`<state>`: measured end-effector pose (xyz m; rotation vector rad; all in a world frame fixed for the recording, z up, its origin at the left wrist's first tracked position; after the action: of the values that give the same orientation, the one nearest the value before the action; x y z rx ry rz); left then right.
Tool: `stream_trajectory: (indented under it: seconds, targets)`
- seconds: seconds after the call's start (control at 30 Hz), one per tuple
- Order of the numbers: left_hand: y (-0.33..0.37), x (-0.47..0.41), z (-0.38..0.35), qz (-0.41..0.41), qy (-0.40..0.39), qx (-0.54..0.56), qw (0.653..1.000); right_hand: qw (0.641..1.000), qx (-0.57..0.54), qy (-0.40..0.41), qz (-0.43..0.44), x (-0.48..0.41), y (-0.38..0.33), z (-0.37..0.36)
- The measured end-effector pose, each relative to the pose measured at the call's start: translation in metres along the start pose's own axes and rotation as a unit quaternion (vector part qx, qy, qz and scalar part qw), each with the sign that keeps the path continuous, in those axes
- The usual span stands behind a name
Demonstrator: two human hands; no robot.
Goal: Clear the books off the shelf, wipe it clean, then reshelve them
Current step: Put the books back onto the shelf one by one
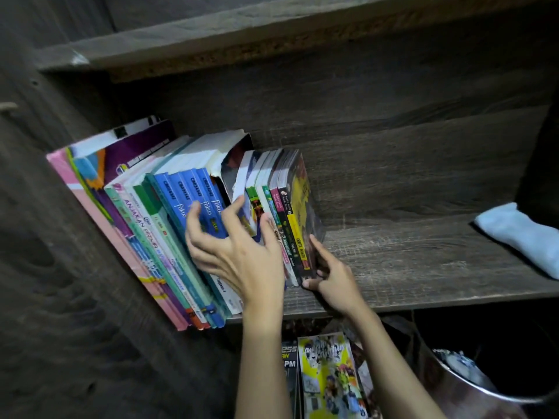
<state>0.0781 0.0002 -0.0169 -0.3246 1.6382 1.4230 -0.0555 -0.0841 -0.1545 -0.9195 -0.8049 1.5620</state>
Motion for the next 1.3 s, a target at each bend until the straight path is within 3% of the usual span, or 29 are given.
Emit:
stream_trajectory:
  seconds: [0.07, 0.2, 0.43, 0.53, 0.63, 0.8, 1.03, 1.3]
  targets:
    - [0.0, 0.007, 0.007, -0.024, 0.038, 0.045, 0.998, 1.0, 0.011, 0.0, -0.001, 0.002, -0.002, 0.001]
    - [0.005, 0.016, 0.013, -0.018, 0.009, 0.181, 0.983, 0.999, 0.038, 0.012, -0.005, 0.005, -0.005, 0.0]
    - [0.004, 0.002, 0.032, 0.018, 0.011, 0.254, 0.967, 0.977, 0.213, 0.018, 0.013, 0.022, -0.021, 0.0]
    - [0.008, 0.0, 0.038, 0.014, -0.006, 0.25, 0.968, 0.968, 0.249, 0.011, 0.012, 0.025, -0.023, -0.003]
    - [0.003, 0.004, 0.037, 0.073, -0.035, 0.252, 0.964, 0.967, 0.253, 0.009, 0.002, 0.025, -0.022, -0.003]
    - [-0.009, 0.018, 0.03, 0.15, -0.114, 0.151, 0.97, 0.965, 0.261, 0.019, 0.001, 0.024, -0.025, -0.002]
    - [0.0, 0.015, 0.031, 0.166, -0.172, 0.083, 0.967, 0.959, 0.284, 0.013, -0.007, 0.021, -0.024, -0.002]
    - [0.002, 0.0, 0.049, 0.112, -0.152, 0.095, 0.977, 0.968, 0.251, -0.015, -0.022, 0.014, -0.031, -0.001]
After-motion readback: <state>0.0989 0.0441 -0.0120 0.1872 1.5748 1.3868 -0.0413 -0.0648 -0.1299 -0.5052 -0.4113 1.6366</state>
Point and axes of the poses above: each hand's wrist, its own x-axis away from the middle knuckle, its own z-axis out of the back of the hand, y = z × x, the point moved 5 cm from there along -x, towards the middle knuckle, and after that the axes turned 14 degrees about x, right-handed, at the moved point
